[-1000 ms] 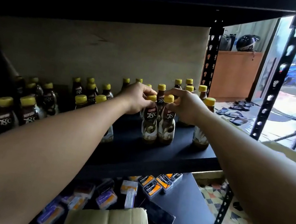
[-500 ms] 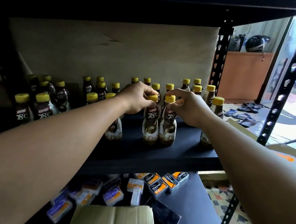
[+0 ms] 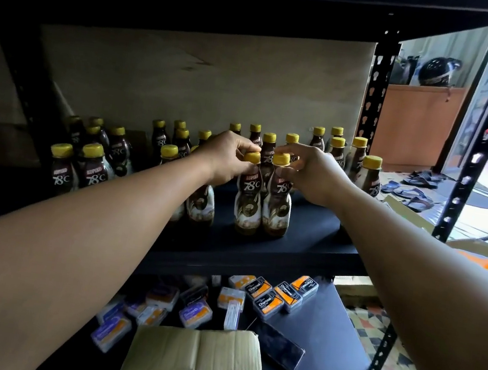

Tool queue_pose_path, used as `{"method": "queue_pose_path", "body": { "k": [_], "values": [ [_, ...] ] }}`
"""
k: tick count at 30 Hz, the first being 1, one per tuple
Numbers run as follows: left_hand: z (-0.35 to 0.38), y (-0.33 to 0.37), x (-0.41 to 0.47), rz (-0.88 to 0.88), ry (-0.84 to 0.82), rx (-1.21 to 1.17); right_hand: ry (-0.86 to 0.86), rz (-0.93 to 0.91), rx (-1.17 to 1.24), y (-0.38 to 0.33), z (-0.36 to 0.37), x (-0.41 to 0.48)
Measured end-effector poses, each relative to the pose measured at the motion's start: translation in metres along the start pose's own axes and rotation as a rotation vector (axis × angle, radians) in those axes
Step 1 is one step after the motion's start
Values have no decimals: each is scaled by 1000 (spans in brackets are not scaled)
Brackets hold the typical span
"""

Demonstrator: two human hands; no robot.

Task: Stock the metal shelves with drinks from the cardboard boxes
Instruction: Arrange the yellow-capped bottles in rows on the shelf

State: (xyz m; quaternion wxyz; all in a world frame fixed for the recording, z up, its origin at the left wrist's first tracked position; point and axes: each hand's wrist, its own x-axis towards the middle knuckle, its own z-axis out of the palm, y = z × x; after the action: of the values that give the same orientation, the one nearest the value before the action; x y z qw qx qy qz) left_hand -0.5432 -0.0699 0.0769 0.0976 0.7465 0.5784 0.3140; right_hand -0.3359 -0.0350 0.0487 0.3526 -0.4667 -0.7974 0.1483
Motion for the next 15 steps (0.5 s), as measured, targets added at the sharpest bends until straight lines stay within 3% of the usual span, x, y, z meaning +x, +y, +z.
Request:
{"method": "queue_pose_path", "body": {
  "k": [15],
  "values": [
    [-6,-1,-12,-9,-5,6,-27,-9,22,-5,1,-2]
  ]
}}
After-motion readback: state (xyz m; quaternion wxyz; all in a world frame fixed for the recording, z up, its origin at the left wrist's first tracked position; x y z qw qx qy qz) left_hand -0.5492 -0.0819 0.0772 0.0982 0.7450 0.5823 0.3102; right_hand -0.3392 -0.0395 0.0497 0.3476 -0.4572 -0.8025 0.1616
